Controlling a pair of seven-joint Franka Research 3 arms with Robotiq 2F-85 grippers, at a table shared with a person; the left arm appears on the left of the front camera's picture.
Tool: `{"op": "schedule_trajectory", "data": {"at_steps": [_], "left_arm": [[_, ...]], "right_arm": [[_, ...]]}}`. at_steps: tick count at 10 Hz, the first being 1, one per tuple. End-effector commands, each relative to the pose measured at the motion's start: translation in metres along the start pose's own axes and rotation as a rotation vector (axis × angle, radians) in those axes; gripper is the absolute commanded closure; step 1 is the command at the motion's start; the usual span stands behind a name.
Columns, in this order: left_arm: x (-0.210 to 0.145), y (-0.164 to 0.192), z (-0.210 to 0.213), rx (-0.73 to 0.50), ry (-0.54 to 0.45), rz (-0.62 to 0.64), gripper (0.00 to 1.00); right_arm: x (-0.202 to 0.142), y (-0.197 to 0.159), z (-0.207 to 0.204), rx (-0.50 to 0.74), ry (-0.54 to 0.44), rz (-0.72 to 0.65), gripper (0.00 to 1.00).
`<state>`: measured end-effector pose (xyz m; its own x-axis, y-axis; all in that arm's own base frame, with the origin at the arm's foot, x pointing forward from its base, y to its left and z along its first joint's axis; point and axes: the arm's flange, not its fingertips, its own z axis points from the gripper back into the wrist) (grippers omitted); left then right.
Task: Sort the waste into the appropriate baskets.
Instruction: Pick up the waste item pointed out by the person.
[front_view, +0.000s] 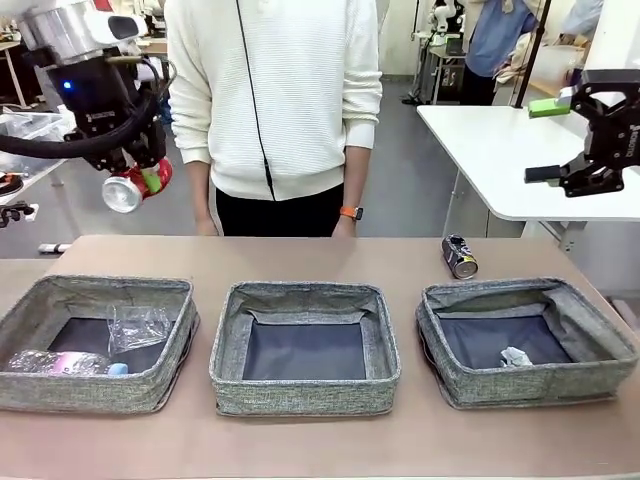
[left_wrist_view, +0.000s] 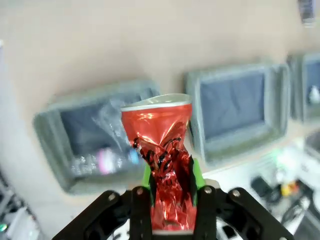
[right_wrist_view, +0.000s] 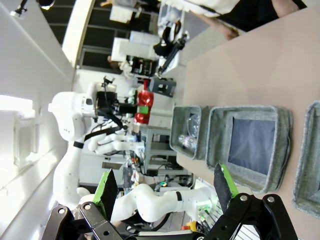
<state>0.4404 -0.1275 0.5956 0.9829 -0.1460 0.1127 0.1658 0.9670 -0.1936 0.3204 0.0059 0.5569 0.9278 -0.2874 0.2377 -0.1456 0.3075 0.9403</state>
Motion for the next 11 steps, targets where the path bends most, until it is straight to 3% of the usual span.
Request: {"op": "schedule_trajectory", "data": {"at_steps": [1, 3, 4, 6, 7, 8, 9, 10, 11], "left_arm": [[-0.008, 0.000, 0.001, -0.045, 0.120, -0.036, 0.77], [-0.008, 0.000, 0.001, -0.045, 0.120, -0.036, 0.77], [-0.002, -0.002, -0.006, -0.008, 0.036, -0.008, 0.67], [-0.009, -0.062, 0.027, 0.006, -0.101, 0.122, 0.67], [-0.011, -0.092, 0.050, 0.057, -0.012, 0.230, 0.67], [-0.005, -0.136, 0.074, 0.042, 0.003, 0.391, 0.67], [-0.003, -0.174, 0.089, 0.017, 0.048, 0.472, 0.67], [0.001, -0.203, 0.101, 0.034, 0.015, 0.513, 0.67], [0.003, -0.223, 0.114, 0.041, 0.056, 0.520, 0.67]], "right_arm": [[0.001, 0.003, 0.000, -0.001, 0.001, -0.019, 0.00], [0.001, 0.003, 0.000, -0.001, 0.001, -0.019, 0.00], [0.001, 0.003, 0.000, -0.001, 0.001, -0.019, 0.00], [0.001, 0.003, 0.000, -0.001, 0.001, -0.019, 0.00], [0.001, 0.003, 0.000, -0.001, 0.001, -0.019, 0.00], [0.001, 0.003, 0.000, -0.001, 0.001, -0.019, 0.00], [0.001, 0.003, 0.000, -0.001, 0.001, -0.019, 0.00], [0.001, 0.003, 0.000, -0.001, 0.001, -0.019, 0.00], [0.001, 0.003, 0.000, -0.001, 0.001, -0.019, 0.00]]}}
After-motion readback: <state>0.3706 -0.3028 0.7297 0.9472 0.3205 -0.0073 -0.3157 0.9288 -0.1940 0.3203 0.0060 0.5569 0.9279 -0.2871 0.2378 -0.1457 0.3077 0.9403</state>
